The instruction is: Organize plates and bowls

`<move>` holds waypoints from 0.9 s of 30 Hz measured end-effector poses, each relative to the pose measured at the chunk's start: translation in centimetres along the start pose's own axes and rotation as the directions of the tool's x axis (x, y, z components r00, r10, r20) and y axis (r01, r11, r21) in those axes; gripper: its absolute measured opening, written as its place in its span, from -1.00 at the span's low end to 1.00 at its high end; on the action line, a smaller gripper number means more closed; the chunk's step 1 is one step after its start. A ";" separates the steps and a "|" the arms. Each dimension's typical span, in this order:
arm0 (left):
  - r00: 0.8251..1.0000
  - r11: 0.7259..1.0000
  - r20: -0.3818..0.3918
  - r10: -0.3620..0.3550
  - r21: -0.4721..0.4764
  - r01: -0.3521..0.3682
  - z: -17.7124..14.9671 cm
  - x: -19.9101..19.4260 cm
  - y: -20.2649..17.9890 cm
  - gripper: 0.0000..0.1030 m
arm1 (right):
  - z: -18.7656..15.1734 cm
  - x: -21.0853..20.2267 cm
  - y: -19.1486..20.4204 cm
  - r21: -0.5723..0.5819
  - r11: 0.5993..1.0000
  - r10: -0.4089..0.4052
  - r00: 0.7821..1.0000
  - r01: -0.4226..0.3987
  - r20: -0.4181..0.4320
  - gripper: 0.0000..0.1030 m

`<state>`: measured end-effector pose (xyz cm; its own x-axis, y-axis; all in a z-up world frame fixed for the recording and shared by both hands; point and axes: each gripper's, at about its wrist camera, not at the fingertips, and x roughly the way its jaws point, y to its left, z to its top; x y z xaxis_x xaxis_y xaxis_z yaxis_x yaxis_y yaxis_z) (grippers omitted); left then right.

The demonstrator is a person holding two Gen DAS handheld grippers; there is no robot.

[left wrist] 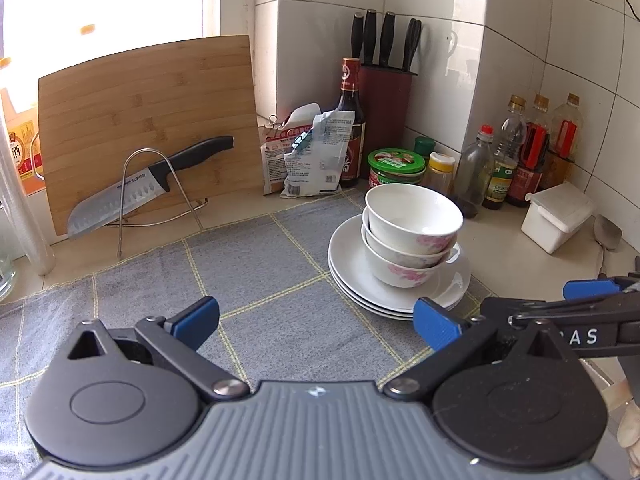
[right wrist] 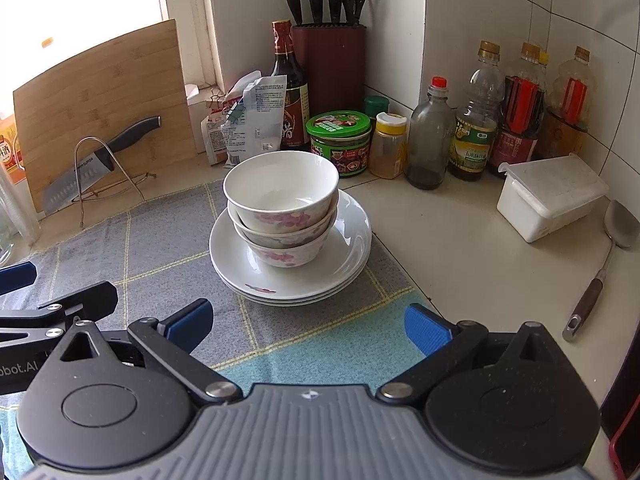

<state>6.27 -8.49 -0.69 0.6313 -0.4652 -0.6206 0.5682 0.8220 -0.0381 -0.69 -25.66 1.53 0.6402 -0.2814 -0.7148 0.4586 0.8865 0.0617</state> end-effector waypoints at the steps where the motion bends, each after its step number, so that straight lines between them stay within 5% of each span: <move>1: 1.000 1.000 -0.002 0.000 -0.001 0.000 0.0 0.0 0.0 0.99 | 0.0 0.0 0.0 -0.002 1.000 -0.002 1.000 0.002 0.000 1.00; 27: 1.000 1.000 0.002 0.000 0.001 0.000 0.2 -0.7 -0.5 0.99 | 0.0 -0.9 -0.1 -0.017 1.000 -0.021 1.000 0.021 0.020 1.00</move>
<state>5.62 -8.62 -0.12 0.6324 -0.4660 -0.6188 0.5688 0.8216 -0.0374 -1.33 -25.43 2.18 0.6424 -0.3070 -0.7022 0.4616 0.8864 0.0348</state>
